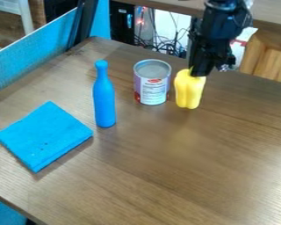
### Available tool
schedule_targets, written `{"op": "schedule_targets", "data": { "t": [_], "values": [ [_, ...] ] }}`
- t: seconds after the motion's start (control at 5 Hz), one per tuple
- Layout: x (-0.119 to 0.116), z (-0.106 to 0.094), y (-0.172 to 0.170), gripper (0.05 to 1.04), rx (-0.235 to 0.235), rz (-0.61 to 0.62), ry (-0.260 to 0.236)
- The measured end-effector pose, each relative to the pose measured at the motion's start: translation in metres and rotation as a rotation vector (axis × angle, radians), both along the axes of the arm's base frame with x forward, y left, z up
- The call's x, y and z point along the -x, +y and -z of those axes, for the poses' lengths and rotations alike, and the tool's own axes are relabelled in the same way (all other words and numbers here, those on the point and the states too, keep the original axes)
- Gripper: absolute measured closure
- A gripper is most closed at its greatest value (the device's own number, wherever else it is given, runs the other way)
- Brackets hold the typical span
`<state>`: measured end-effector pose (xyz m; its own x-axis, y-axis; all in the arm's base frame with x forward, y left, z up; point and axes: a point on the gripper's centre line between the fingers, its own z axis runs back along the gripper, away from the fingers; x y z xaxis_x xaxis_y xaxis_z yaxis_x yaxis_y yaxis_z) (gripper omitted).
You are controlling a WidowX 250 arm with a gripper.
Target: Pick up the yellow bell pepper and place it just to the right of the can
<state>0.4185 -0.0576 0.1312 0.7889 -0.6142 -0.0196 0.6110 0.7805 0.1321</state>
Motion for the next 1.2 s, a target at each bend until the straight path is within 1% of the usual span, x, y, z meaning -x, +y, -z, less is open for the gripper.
{"op": "schedule_targets", "data": {
  "t": [0.2,0.4,0.6,0.8,1.0,1.2],
  "values": [
    [-0.003,0.007,0.001,0.941,-0.016,-0.008,-0.016],
    [0.001,0.013,0.002,0.723,-0.021,-0.022,0.004],
    [0.005,0.019,0.001,0.431,-0.020,-0.017,0.019],
    [0.011,0.007,-0.001,0.159,-0.008,-0.036,-0.014],
    [0.023,-0.019,-0.001,0.072,0.011,-0.068,-0.082],
    [0.039,-0.045,-0.005,0.075,0.037,-0.089,-0.105]
  ]
}}
